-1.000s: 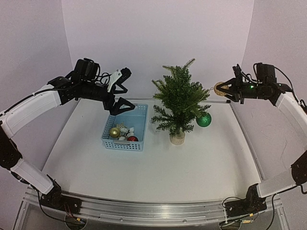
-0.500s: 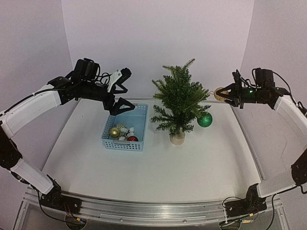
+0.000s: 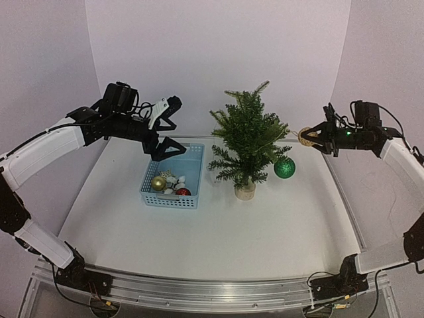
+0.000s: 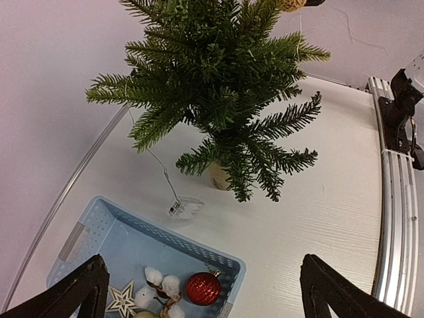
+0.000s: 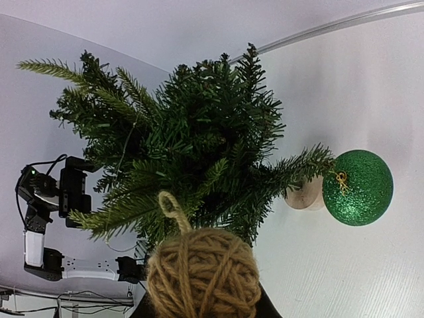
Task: Decorate the small christmas tree
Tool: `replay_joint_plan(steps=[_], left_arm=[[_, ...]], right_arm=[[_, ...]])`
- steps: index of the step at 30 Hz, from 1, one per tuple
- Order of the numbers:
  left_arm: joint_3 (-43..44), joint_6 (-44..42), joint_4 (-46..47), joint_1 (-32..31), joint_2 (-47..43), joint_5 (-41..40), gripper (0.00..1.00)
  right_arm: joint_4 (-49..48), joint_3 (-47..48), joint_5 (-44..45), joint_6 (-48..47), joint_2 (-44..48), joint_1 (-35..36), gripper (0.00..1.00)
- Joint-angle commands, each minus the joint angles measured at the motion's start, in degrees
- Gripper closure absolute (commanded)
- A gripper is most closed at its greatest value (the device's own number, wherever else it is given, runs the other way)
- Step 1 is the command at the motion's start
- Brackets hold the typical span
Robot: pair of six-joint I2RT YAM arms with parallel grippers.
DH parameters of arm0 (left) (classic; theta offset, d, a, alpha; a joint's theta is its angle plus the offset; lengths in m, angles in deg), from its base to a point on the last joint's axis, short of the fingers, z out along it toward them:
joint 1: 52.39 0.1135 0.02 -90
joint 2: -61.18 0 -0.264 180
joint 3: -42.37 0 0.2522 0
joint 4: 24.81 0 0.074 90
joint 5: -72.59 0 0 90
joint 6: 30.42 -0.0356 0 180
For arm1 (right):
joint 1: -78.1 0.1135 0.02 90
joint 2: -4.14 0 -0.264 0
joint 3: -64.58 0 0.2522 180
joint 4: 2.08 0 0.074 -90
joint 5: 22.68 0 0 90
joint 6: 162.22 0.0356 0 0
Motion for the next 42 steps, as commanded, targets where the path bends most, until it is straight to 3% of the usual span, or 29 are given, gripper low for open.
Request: replay_joint_plan(steps=[1,28,42], left_arm=[[0.28,-1.46,1.76,-0.08,-1.72,0.47,0.01],[0.97,-3.05,2.59,-0.11,-1.02,0.25,0.01],[4.29,-4.16,3.26,-0.04,-0.08,1.62,0.01]], right_arm=[[-0.78,-0.47,-3.90,-0.26,0.58,-0.31,1.00],[-1.96,-2.19,-7.30,-1.71,-2.89,0.95,1.00],[-2.36,0.92,-3.16,-2.71,-5.93,3.19,1.00]])
